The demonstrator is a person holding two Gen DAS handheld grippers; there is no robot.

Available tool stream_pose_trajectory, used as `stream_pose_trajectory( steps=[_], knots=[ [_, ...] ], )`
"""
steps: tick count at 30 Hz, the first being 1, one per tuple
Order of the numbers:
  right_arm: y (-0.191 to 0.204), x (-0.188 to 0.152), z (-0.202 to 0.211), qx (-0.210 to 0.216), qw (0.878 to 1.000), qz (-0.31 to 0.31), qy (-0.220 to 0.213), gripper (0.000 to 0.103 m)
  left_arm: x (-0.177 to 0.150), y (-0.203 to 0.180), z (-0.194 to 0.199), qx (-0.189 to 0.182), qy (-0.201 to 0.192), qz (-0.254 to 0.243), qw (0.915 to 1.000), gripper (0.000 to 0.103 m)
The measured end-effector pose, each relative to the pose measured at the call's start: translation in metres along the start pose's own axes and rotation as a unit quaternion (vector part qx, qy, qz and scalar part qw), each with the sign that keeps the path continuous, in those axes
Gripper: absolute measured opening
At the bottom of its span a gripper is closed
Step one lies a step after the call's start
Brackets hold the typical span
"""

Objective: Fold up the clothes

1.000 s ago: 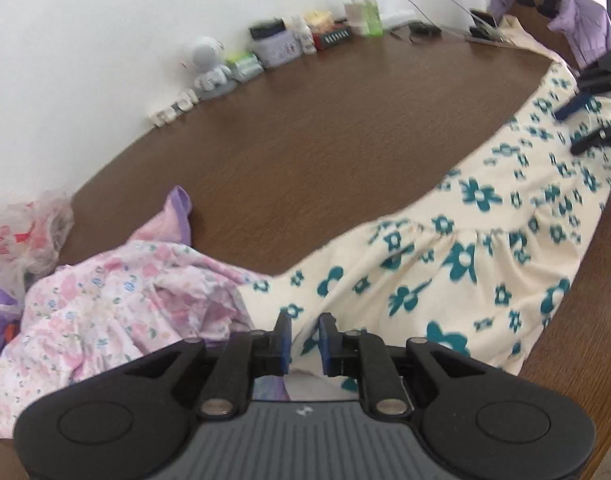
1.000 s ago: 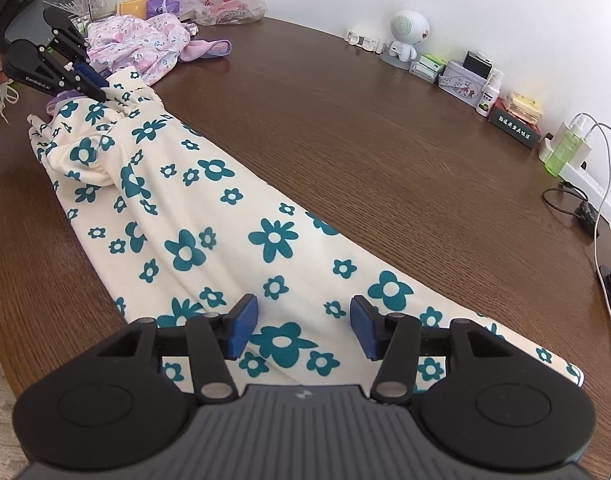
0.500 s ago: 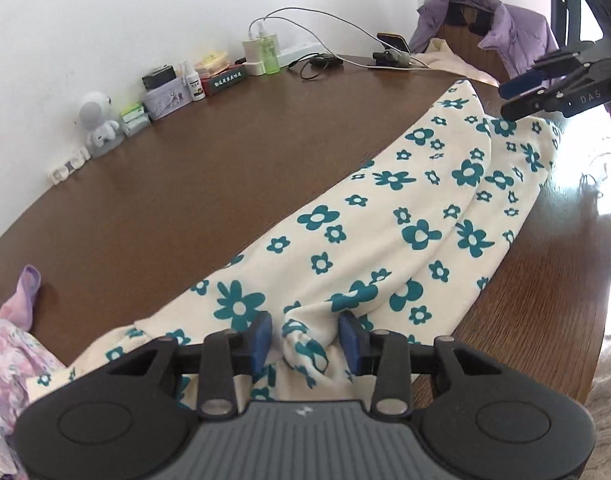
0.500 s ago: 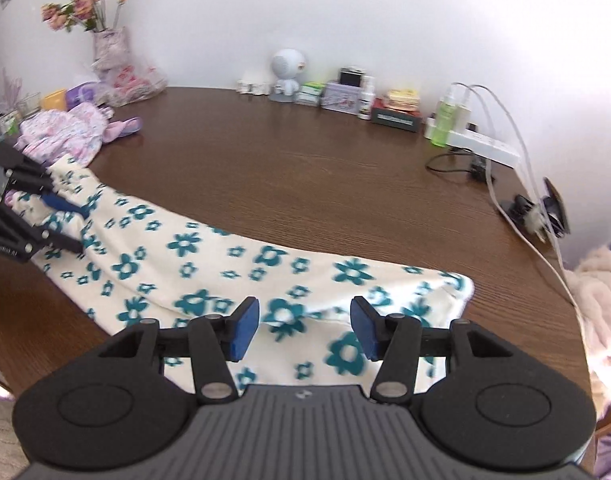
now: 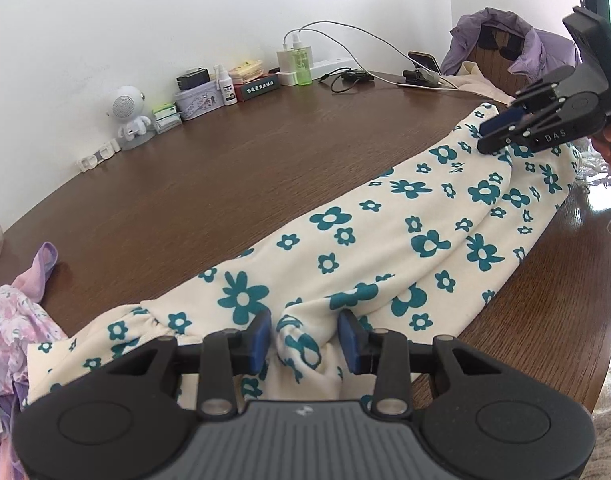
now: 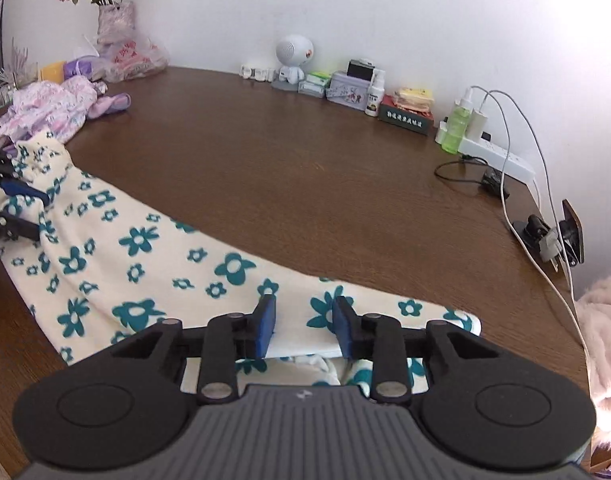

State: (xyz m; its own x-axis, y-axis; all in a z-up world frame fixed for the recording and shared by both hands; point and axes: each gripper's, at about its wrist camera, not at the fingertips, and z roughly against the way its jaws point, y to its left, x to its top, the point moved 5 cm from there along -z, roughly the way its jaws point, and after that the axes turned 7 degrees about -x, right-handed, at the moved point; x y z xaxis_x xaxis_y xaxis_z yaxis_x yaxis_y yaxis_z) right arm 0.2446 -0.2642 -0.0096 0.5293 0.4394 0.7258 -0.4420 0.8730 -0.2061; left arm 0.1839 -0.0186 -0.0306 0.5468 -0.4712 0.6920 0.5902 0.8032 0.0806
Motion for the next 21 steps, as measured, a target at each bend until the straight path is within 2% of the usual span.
stream_pose_trajectory(
  steps=[3, 9, 15, 19, 21],
  knots=[
    [-0.007, -0.016, 0.005, 0.004, 1.0, -0.03, 0.009, 0.028, -0.001, 0.001, 0.001, 0.002, -0.007, 0.007, 0.9999, 0.035],
    [-0.013, -0.029, 0.005, 0.011, 0.999, -0.053, 0.0, 0.028, -0.004, 0.001, 0.003, 0.005, -0.018, 0.015, 0.9997, 0.036],
    [-0.021, -0.025, 0.012, 0.015, 0.997, -0.076, 0.001, 0.03, 0.005, 0.009, 0.027, -0.026, -0.042, 0.029, 0.9984, 0.036],
    [-0.013, -0.011, 0.026, 0.031, 0.994, -0.098, -0.029, 0.031, 0.011, 0.014, 0.042, -0.047, -0.058, 0.038, 0.9965, 0.048],
    [-0.005, -0.003, 0.032, 0.042, 0.993, -0.102, -0.045, 0.031, 0.014, 0.017, 0.05, -0.057, -0.066, 0.043, 0.9952, 0.05]
  ],
)
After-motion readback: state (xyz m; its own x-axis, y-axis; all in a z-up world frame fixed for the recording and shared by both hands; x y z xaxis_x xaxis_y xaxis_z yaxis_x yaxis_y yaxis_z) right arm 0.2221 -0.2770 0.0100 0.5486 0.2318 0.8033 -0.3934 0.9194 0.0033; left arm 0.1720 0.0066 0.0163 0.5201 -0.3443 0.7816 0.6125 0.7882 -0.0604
